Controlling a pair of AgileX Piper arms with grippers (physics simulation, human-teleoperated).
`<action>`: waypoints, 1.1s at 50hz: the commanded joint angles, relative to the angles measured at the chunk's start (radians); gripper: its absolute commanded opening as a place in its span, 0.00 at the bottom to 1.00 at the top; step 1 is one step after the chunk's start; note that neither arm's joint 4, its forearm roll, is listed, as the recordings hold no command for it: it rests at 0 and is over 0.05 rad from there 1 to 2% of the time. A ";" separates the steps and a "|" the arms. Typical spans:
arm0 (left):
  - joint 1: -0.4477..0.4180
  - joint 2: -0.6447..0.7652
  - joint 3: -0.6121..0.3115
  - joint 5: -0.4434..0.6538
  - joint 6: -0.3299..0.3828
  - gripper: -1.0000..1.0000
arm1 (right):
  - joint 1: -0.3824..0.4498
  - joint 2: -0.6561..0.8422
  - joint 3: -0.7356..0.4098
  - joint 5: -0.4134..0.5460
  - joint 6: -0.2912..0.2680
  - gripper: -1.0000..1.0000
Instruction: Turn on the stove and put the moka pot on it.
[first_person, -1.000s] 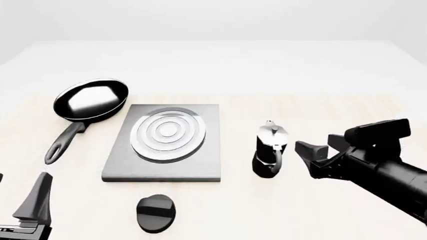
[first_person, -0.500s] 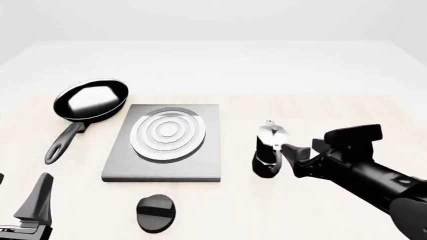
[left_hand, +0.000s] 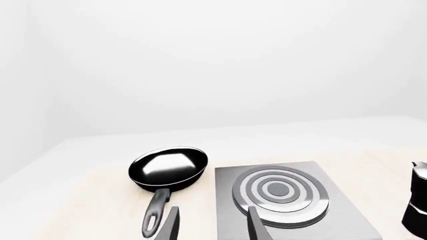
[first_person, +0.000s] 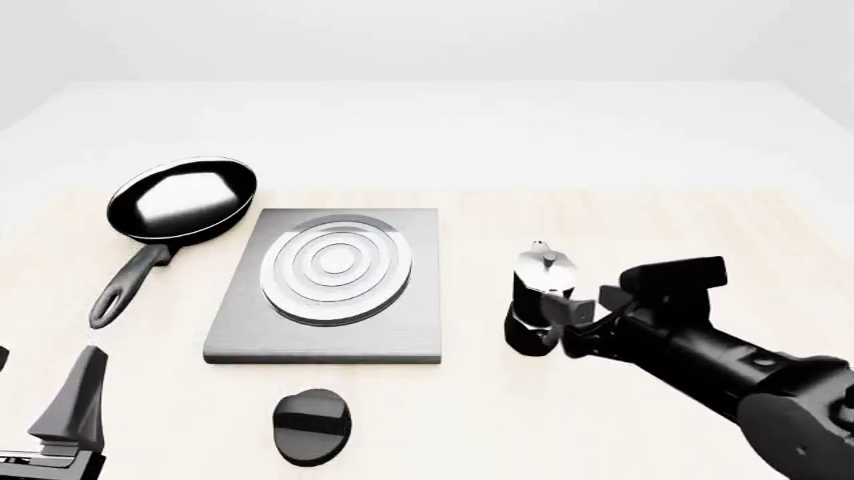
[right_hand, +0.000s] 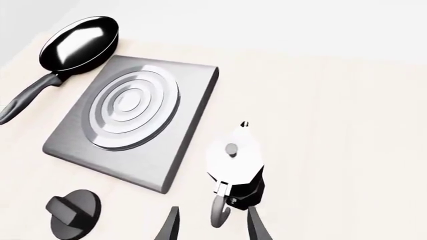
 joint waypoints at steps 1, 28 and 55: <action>0.001 0.000 0.000 0.000 -0.003 1.00 | 0.017 0.045 0.009 -0.046 0.022 1.00; -0.002 0.000 0.000 0.000 0.001 1.00 | 0.037 0.130 0.035 -0.139 0.063 1.00; -0.004 0.000 0.000 0.002 0.006 1.00 | 0.031 0.234 0.062 -0.248 0.060 1.00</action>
